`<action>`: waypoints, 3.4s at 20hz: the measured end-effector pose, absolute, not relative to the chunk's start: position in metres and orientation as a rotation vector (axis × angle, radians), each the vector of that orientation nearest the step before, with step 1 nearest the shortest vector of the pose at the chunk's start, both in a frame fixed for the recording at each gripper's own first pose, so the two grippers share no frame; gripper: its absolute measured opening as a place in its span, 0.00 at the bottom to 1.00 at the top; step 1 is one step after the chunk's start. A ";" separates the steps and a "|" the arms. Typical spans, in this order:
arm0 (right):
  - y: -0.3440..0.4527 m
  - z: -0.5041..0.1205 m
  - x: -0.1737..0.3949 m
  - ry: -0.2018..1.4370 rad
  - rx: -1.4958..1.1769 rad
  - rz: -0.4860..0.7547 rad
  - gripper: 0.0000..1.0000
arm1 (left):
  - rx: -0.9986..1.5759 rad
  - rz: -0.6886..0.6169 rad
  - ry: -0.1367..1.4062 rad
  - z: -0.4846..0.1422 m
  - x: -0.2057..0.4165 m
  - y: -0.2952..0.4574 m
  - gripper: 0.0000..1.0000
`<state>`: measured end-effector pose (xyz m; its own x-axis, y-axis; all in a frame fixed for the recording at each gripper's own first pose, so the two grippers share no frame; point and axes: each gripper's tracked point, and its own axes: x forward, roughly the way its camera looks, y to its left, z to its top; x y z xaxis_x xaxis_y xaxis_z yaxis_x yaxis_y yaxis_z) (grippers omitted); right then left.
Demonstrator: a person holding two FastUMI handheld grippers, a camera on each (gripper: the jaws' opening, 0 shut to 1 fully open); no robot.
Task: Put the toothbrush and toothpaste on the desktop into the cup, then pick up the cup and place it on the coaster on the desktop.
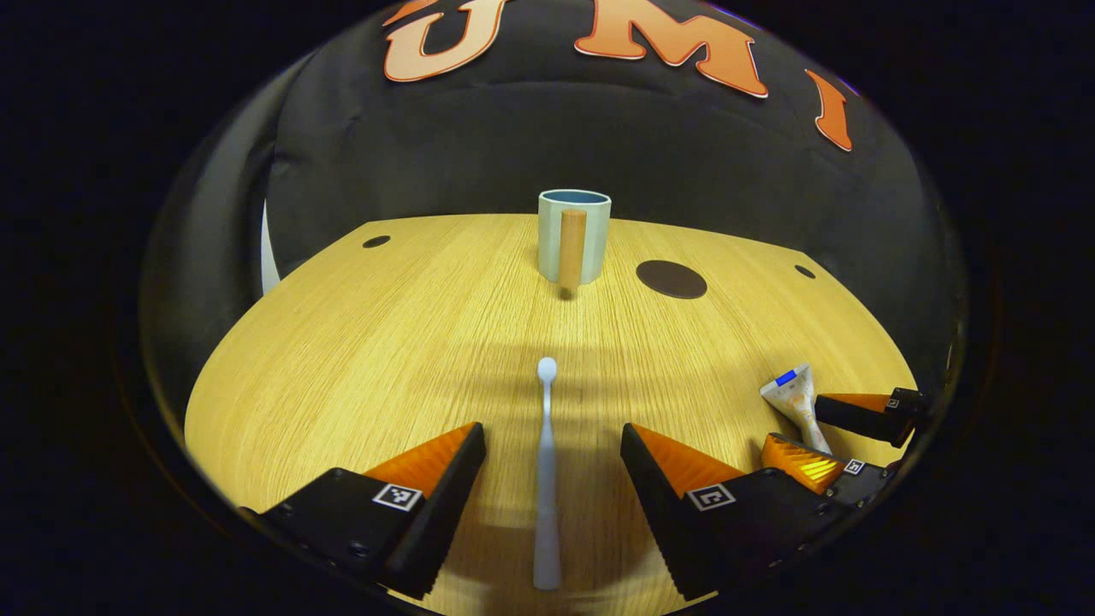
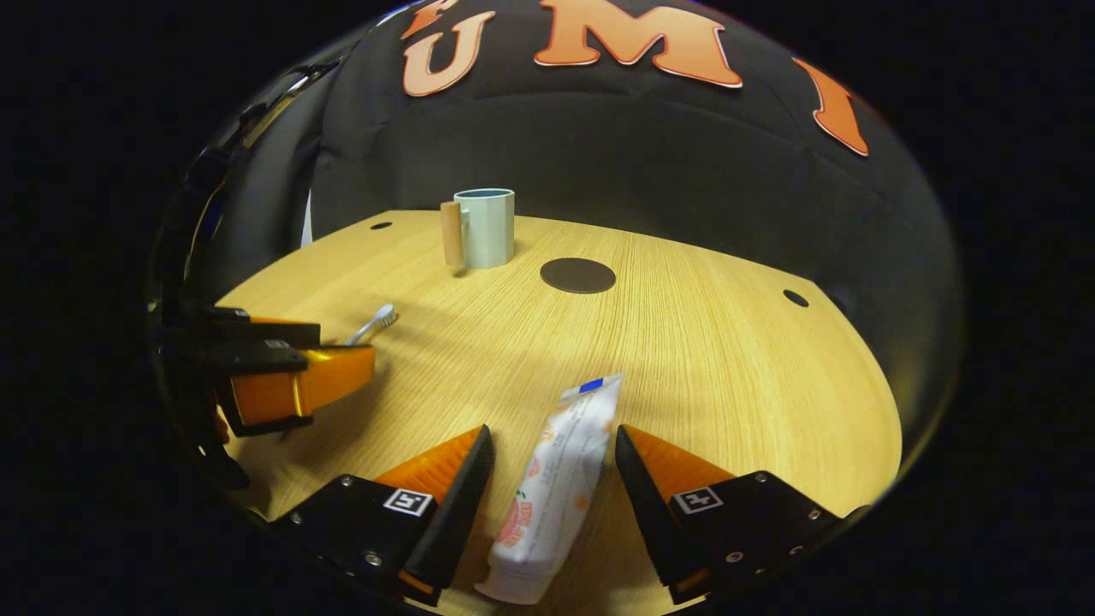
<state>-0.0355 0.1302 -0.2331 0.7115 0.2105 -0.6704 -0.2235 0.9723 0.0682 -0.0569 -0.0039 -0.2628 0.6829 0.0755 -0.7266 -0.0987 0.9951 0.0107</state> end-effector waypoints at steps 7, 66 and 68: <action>0.123 -0.236 -0.030 0.776 0.062 0.222 0.22 | -0.017 0.101 0.834 -0.266 -0.053 -0.014 0.46; 0.087 -0.037 0.133 0.242 0.248 0.153 0.07 | 0.013 0.072 -0.042 -0.051 0.211 0.003 0.03; 0.088 -0.033 0.139 0.232 0.248 0.149 0.07 | 0.041 0.084 -0.032 -0.064 0.225 0.005 0.04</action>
